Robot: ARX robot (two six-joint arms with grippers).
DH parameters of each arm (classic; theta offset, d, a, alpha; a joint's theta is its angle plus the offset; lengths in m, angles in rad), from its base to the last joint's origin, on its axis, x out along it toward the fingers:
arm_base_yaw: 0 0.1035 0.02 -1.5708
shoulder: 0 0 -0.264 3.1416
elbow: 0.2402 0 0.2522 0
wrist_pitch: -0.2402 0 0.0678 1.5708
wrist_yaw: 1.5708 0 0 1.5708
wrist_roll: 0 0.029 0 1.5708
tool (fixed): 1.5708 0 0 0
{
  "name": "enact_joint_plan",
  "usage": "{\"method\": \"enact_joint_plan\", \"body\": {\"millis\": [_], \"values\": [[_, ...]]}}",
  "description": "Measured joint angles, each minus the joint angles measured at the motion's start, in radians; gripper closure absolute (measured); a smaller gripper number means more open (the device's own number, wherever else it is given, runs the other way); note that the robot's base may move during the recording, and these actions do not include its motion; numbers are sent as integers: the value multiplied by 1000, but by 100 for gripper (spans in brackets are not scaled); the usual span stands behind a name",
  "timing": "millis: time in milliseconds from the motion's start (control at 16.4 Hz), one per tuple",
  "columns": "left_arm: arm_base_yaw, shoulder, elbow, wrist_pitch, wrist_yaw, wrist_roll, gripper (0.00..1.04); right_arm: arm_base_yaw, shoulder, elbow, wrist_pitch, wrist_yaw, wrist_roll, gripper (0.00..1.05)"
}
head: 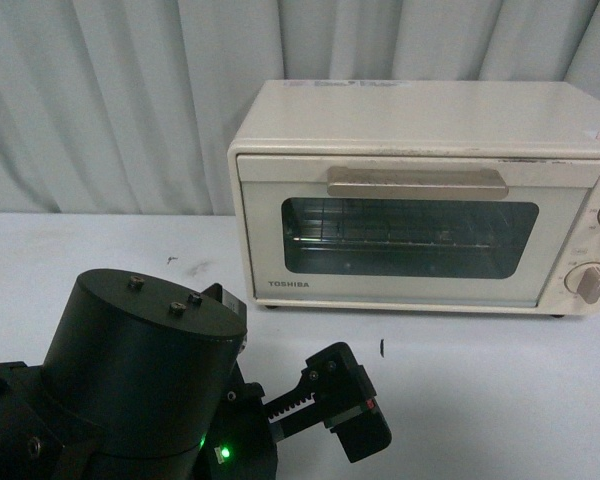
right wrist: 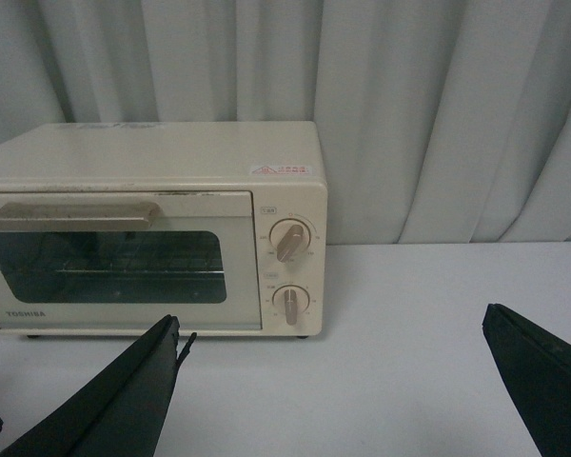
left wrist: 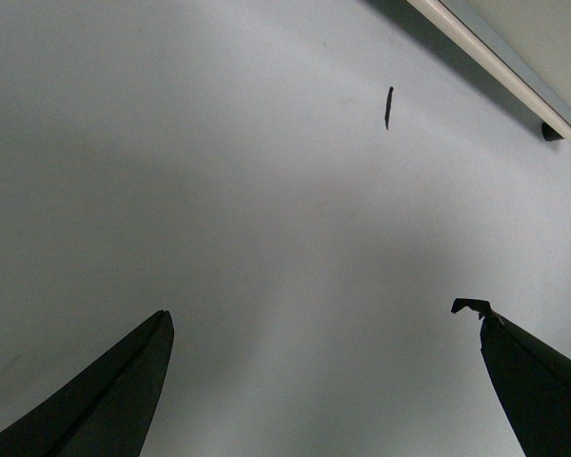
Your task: Open oven
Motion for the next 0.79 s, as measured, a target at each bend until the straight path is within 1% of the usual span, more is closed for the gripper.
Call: {"method": "enact_joint_plan", "body": {"millis": [122,794], "values": [[-14,31,0,2,-7,0,7,0,0,0,0,0,0,6],[-16,27,3,-17,-17,5,7,0,0,0,0,0,0,6]]}}
